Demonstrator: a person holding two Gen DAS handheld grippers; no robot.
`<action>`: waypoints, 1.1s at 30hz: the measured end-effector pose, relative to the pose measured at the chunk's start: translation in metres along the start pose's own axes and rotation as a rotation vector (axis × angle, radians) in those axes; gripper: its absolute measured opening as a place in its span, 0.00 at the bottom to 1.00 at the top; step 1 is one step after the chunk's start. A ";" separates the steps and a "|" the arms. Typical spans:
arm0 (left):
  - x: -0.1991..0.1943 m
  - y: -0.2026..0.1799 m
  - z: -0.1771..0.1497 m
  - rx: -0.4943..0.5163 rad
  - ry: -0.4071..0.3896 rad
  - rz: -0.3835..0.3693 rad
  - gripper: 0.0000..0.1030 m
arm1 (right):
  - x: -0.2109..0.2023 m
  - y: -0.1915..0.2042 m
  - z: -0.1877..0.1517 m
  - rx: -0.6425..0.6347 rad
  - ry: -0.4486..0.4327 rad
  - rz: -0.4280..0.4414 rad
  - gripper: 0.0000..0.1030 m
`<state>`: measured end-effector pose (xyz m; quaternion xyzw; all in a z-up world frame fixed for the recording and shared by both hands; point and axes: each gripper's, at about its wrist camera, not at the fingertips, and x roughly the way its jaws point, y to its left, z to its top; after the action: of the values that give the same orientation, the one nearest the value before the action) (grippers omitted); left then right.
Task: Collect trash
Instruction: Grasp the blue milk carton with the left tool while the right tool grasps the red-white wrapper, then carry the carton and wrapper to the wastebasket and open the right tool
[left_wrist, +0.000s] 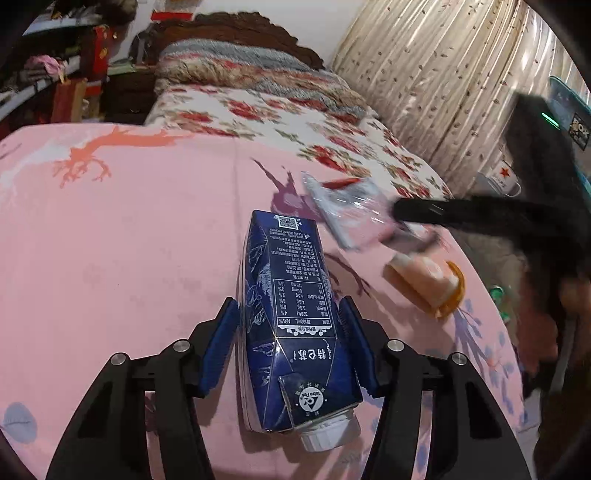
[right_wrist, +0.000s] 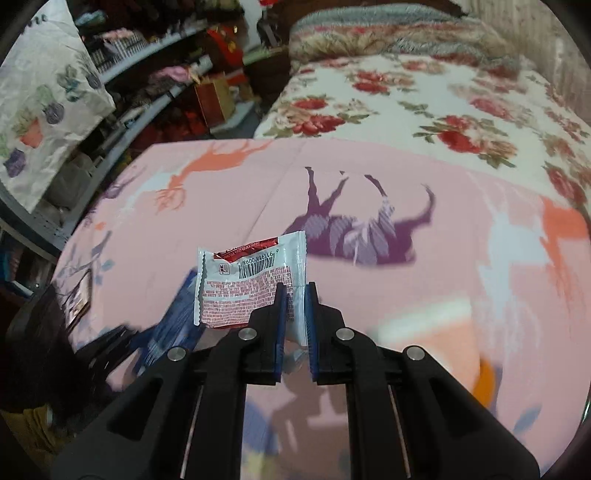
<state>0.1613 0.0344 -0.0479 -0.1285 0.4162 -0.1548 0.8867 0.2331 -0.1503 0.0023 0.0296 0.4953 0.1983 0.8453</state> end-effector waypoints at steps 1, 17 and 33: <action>0.000 -0.001 -0.002 0.003 0.019 -0.021 0.51 | -0.011 -0.001 -0.016 0.023 -0.021 0.006 0.12; -0.016 -0.120 -0.071 0.289 0.207 -0.248 0.49 | -0.112 -0.105 -0.267 0.636 -0.261 0.077 0.12; 0.011 -0.193 -0.101 0.501 0.292 -0.194 0.49 | -0.155 -0.130 -0.305 0.604 -0.358 0.023 0.69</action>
<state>0.0569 -0.1570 -0.0495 0.0788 0.4738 -0.3536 0.8027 -0.0526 -0.3712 -0.0567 0.3184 0.3750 0.0442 0.8695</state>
